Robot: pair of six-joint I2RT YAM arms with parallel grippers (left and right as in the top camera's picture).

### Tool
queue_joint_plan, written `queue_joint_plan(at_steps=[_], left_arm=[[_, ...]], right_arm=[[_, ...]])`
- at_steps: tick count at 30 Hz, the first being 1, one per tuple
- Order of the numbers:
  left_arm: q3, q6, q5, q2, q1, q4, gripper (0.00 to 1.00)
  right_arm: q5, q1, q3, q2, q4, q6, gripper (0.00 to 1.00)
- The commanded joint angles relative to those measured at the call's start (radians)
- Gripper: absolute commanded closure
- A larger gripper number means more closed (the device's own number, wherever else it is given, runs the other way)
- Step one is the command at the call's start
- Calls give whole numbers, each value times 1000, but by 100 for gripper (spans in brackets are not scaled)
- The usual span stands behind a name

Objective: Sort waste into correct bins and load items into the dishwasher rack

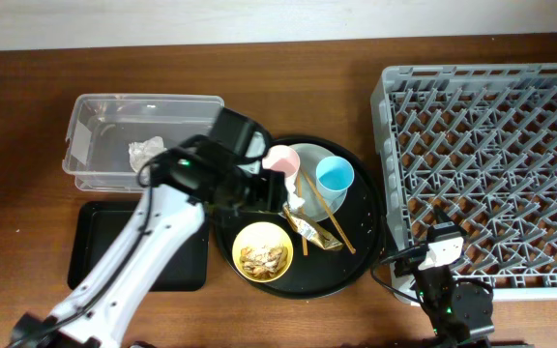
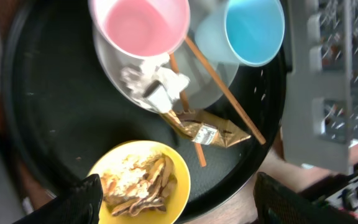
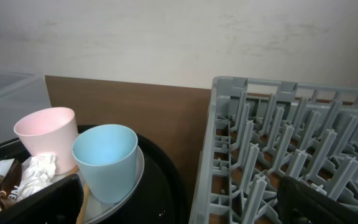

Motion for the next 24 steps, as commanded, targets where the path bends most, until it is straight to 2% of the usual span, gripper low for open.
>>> queue_joint_plan(at_steps=[1, 9, 18, 19, 21, 24], left_arm=[[-33, 4, -14, 64, -73, 24, 23], [-33, 4, -148, 227, -188, 131, 23], [-33, 4, -165, 352, -201, 171, 16], [-33, 4, -165, 353, -201, 174, 18], [-33, 4, -165, 353, -201, 187, 32], [-33, 4, -165, 352, -201, 190, 49]], right_arm=[[8, -6, -5, -7, -5, -3, 2], [8, -6, -5, -7, -5, -3, 2], [8, -6, -5, -7, -5, -3, 2], [8, -6, -5, -7, -5, -3, 2], [8, -6, -5, -7, -5, -3, 2], [8, -6, -5, -7, -5, -3, 2]])
